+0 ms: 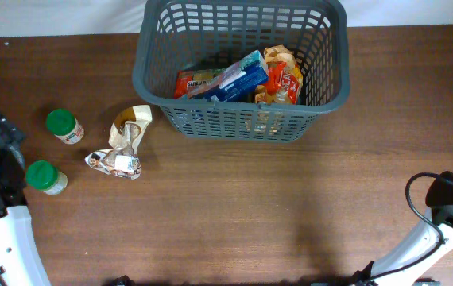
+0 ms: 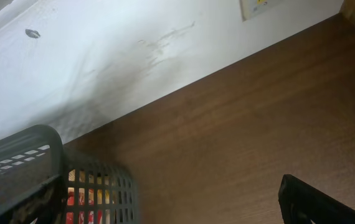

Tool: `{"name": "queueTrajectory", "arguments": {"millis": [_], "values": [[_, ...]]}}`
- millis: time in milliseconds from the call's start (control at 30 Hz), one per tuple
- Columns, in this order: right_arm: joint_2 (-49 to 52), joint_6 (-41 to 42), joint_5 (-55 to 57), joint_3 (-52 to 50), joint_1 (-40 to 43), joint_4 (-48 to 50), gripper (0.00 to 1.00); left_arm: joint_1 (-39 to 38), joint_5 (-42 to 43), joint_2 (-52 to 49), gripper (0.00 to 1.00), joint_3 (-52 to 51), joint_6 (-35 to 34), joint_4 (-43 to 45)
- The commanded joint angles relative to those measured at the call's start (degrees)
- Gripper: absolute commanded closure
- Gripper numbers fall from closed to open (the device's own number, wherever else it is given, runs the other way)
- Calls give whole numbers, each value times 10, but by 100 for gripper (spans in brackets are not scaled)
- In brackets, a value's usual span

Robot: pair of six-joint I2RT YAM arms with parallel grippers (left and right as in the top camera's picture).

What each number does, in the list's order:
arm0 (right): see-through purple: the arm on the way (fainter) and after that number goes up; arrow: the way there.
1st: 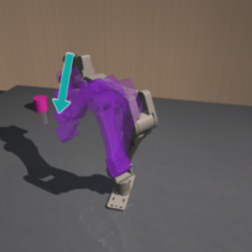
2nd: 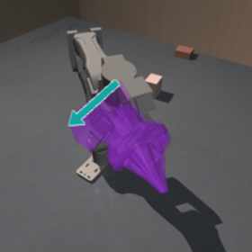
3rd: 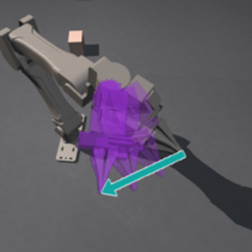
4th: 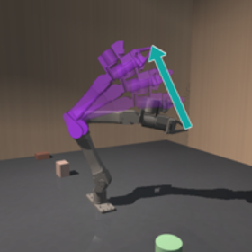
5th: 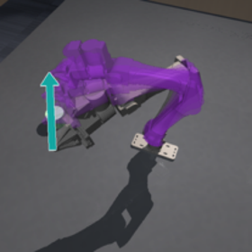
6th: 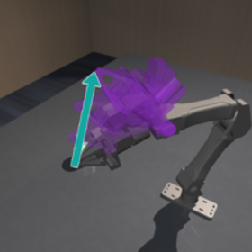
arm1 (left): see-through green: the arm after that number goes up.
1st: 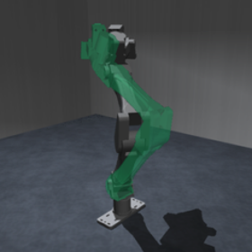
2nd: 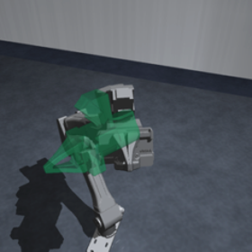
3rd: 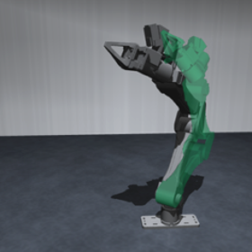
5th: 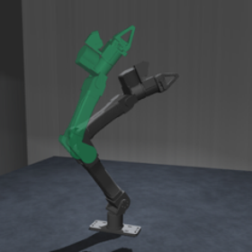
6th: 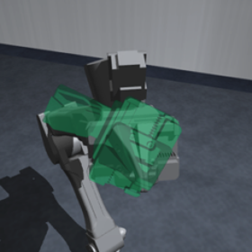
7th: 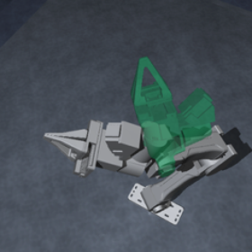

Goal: Pack container
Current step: 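Reach the left gripper to the crumpled snack bag and grasp it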

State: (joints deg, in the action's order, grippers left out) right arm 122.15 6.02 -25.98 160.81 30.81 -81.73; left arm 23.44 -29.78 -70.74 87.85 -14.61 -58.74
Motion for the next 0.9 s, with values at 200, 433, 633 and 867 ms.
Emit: {"name": "queueTrajectory", "arguments": {"millis": [200, 433, 633, 867], "values": [[4, 5, -3, -5, -5, -28, 1, -13, 344, -78, 20, 1, 39, 4], [4, 5, -3, -5, -5, -30, 1, -90, 343, -214, 43, 1, 221, 2], [4, 5, -3, -5, -5, -30, 1, -141, 264, -320, 46, 1, 282, 29], [4, 5, -3, -5, -5, -30, 1, -162, 246, -420, 34, 1, 324, 54]]}}
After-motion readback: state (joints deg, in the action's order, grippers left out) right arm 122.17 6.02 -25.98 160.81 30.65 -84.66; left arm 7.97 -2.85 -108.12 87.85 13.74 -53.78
